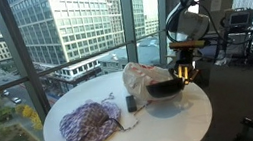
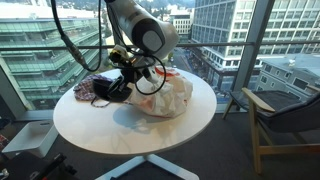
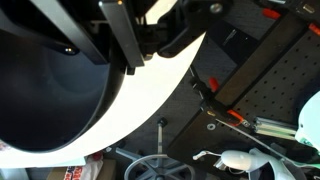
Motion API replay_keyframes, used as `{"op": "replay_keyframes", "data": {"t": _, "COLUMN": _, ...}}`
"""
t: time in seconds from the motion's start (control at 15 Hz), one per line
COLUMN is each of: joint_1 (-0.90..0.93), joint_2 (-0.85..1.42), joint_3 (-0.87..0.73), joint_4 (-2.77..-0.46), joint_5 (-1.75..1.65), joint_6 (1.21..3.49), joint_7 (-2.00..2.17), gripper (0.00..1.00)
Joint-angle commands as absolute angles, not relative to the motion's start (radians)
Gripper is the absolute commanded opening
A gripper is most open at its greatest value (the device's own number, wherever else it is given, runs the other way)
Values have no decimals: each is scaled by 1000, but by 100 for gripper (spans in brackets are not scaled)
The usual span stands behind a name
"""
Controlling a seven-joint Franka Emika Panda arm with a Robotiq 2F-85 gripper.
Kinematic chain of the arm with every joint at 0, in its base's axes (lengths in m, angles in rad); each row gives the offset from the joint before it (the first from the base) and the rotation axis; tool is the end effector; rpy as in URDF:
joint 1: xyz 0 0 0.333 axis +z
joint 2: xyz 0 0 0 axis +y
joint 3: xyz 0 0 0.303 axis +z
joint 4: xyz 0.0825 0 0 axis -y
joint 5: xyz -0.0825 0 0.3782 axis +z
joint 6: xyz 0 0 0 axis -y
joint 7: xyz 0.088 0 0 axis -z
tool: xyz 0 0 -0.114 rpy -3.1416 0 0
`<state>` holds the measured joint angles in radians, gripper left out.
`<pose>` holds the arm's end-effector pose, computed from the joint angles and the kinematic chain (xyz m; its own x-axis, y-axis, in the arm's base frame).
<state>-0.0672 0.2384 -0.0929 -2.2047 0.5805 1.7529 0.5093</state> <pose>0.4677 -0.0230 0.2369 0.3637 -0.5748 -0.7330 -0.8294 -0.5581 0.0260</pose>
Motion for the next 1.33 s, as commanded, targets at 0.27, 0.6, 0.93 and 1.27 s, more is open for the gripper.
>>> {"op": "replay_keyframes", "data": {"t": 0.27, "joint_1": -122, "joint_2": 336, "joint_3": -136, "joint_4": -2052, "joint_5": 605, "joint_6": 1693, "joint_7": 526, "gripper": 4}}
{"op": "replay_keyframes", "data": {"t": 0.6, "joint_1": -123, "joint_2": 514, "joint_3": -123, "joint_4": -1958, "joint_5": 613, "joint_6": 1685, "joint_7": 531, "gripper": 4}}
{"op": "replay_keyframes", "data": {"t": 0.93, "joint_1": -141, "joint_2": 583, "joint_3": -147, "joint_4": -1845, "joint_5": 585, "joint_6": 1669, "joint_7": 532, "gripper": 3}}
{"op": "replay_keyframes", "data": {"t": 1.27, "joint_1": -148, "joint_2": 595, "joint_3": -144, "joint_4": -1767, "joint_5": 592, "joint_6": 1674, "joint_7": 533, "gripper": 4}}
